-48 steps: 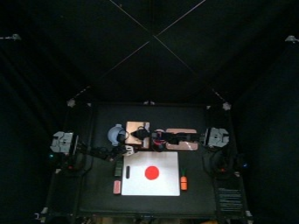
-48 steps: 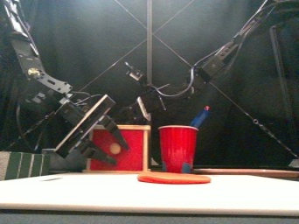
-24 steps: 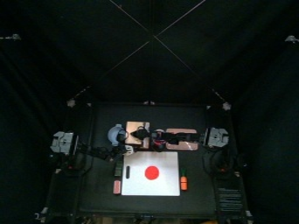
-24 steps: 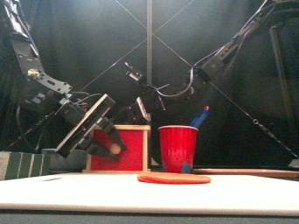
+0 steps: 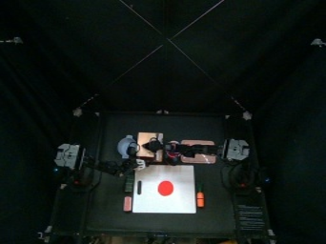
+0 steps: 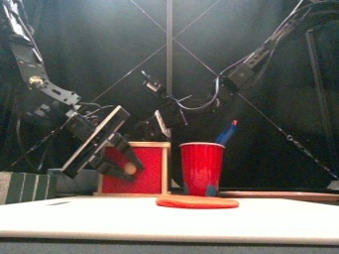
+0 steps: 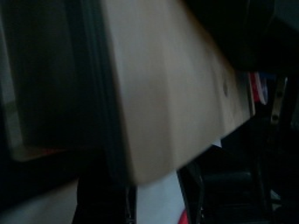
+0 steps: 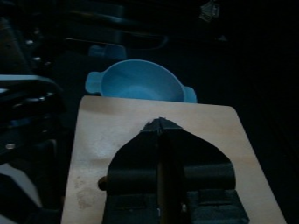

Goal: Get the cutter from the drawer then cut the dough then place the extra dough in the bowl
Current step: Open the drawer

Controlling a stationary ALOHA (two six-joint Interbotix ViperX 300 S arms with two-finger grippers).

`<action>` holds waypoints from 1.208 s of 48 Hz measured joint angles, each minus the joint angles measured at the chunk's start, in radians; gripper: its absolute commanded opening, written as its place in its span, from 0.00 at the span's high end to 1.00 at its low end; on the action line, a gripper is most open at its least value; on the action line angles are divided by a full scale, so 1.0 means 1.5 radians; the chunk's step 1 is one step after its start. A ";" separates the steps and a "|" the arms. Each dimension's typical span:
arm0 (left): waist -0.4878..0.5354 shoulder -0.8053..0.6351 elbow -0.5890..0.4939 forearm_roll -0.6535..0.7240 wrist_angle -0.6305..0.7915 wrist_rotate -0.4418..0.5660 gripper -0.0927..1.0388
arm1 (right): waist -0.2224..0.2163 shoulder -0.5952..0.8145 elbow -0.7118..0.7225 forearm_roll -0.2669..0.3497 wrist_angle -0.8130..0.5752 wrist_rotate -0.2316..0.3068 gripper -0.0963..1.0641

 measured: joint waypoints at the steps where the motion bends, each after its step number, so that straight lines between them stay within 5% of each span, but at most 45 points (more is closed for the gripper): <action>1: -0.003 0.000 0.001 0.000 0.000 -0.001 0.44 | 0.001 0.000 0.000 -0.001 0.001 0.000 0.94; 58: -0.078 -0.008 0.015 -0.025 0.013 -0.001 0.44 | -0.003 -0.001 0.000 -0.004 0.008 0.000 0.94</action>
